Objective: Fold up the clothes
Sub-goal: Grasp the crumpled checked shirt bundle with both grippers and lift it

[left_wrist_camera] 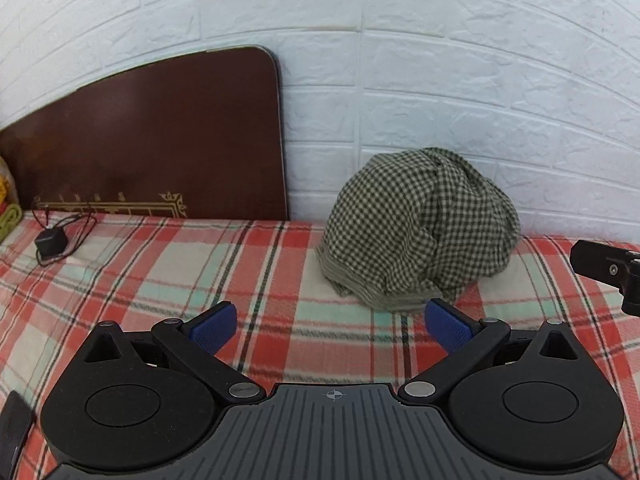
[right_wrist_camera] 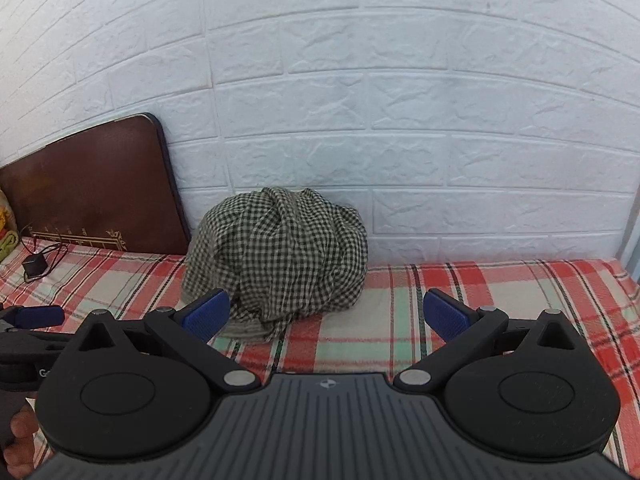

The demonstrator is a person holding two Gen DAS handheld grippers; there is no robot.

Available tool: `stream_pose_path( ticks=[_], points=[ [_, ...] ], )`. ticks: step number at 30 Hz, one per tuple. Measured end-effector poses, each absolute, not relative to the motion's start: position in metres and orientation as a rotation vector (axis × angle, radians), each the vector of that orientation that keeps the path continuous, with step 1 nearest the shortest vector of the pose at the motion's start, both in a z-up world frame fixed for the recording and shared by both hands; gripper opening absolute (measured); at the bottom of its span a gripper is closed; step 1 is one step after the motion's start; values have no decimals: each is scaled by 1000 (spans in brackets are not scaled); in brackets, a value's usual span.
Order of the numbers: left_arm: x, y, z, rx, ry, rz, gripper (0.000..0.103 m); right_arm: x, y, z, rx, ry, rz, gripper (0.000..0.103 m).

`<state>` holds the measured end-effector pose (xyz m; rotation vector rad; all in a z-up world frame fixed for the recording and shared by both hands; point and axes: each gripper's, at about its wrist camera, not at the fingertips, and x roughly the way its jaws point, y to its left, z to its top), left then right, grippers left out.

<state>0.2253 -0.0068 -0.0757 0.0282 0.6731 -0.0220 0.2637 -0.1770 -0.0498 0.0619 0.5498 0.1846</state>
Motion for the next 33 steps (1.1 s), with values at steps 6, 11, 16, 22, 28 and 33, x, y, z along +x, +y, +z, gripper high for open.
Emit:
stream_pose_path(
  ticks=[6,11,16,22,28,33],
  points=[
    [289,-26,-98,-2,678,-112,95,332,-173,-79,56,564,222,97],
    [310,-45,-124,21,717,-169,82,353,-163,-98,66,577,274,86],
    [316,-48,-133,8,716,-244,45,362,-157,-105,77,572,338,76],
    [312,-57,-144,3,728,-319,0,368,-153,-108,126,613,408,24],
    [286,-44,-117,-18,684,-321,0,345,-153,-80,106,555,396,13],
    [253,-14,-80,-57,634,-283,0,307,-160,-37,133,471,415,12]
  ],
)
